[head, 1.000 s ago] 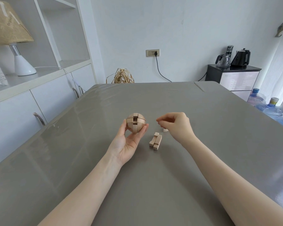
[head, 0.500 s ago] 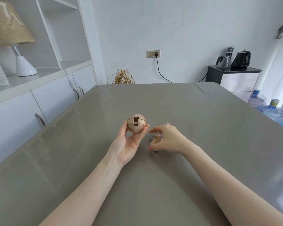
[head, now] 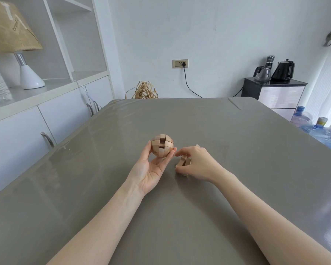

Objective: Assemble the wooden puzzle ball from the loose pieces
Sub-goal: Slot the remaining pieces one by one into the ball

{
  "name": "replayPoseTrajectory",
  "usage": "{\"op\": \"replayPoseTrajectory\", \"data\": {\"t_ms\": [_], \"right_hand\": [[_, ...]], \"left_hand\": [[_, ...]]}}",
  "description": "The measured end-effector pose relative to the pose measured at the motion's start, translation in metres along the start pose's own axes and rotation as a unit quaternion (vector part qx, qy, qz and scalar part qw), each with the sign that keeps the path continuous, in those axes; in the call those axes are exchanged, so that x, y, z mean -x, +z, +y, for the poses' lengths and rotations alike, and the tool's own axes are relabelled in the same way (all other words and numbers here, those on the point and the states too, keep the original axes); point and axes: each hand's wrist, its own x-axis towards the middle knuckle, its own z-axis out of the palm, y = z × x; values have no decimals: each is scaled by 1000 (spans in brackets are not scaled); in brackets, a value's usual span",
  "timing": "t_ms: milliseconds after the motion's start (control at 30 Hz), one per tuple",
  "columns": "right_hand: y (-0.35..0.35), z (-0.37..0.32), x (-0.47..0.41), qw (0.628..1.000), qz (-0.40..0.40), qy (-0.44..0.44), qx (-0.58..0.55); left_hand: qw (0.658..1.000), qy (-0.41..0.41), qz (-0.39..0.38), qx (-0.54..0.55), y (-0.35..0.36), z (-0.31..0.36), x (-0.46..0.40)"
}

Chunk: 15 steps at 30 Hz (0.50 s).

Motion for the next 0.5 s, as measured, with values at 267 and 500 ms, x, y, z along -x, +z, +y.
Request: {"op": "replayPoseTrajectory", "data": {"t_ms": [267, 500], "right_hand": [[3, 2, -3, 999, -32, 9, 22], [-9, -7, -5, 975, 84, 20, -206]], "left_hand": [[1000, -1, 1, -11, 1, 0, 2], [999, 3, 4, -37, -1, -2, -1]]}}
